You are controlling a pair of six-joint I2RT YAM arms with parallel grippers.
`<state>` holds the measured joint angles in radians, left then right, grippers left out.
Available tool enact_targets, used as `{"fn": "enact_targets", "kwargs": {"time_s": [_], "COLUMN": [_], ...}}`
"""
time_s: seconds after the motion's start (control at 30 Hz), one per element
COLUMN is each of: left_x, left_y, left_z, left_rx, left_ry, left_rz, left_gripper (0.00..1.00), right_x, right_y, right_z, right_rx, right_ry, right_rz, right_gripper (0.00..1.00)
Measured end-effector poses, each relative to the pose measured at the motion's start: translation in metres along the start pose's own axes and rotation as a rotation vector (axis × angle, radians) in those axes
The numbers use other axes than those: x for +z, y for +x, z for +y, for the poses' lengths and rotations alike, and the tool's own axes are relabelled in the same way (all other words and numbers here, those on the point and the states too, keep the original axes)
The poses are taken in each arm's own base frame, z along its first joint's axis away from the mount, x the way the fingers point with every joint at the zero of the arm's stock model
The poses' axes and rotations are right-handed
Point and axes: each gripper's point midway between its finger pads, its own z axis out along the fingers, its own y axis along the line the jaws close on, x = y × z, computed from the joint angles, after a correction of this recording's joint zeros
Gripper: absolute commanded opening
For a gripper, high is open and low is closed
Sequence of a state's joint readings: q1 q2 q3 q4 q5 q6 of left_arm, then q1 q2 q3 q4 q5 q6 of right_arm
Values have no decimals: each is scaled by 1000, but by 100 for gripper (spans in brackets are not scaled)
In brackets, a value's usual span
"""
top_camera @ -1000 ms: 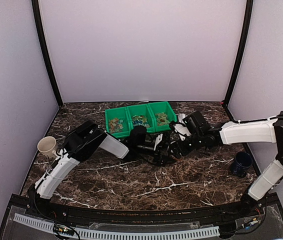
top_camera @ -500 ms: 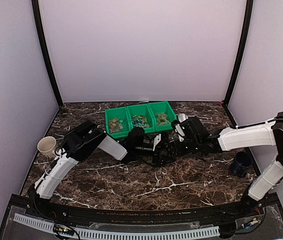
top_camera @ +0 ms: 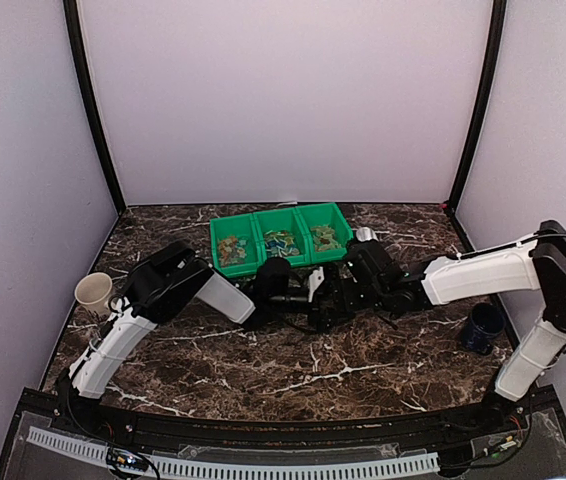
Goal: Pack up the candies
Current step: Place the box lid on the packing bottle.
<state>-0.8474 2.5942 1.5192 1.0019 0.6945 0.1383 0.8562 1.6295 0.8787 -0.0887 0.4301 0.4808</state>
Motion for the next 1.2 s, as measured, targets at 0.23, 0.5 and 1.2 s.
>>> {"fn": "enact_targets", "kwargs": {"time_s": [0.23,0.5,1.2], "left_x": [0,1,1], "left_y": [0,0,-1], "left_z": [4,7,8], "left_rx": [1,9,22], "left_ry": [-28,-55,-62], "left_rz": [1,2,3], "left_gripper": [86,87,87], "right_x": [0,0,-16], "right_y": [1,7,16], "right_z": [-4,-6,4], "right_rx": [33,37,-22], "right_ry": [46,50,-78], "right_rz": [-8,8,25], "right_gripper": [97,97,98]}}
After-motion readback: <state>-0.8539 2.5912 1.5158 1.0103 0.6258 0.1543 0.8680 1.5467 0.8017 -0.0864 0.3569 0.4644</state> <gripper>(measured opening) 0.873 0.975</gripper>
